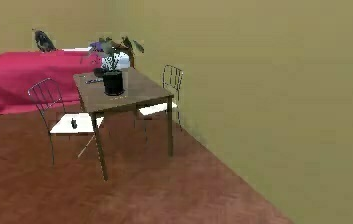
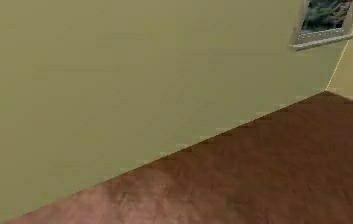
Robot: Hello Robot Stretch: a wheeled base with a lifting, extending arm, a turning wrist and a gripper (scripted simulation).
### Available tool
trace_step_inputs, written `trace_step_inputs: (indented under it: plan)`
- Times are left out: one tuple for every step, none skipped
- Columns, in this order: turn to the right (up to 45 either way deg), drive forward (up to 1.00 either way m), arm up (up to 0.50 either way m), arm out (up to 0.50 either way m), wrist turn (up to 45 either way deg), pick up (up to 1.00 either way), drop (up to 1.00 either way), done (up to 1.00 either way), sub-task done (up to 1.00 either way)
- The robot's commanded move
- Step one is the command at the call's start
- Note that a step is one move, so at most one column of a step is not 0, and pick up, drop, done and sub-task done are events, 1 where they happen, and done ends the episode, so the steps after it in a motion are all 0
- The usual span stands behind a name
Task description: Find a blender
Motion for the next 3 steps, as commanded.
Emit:
trace_step_inputs:
  plan:
    - [-45.0,0.00,0.00,0.00,0.0,0.00,0.00,0.00,0.00]
    - [-15.0,0.00,0.00,0.00,0.0,0.00,0.00,0.00,0.00]
    - [0.0,1.00,0.00,0.00,0.0,0.00,0.00,0.00,0.00]
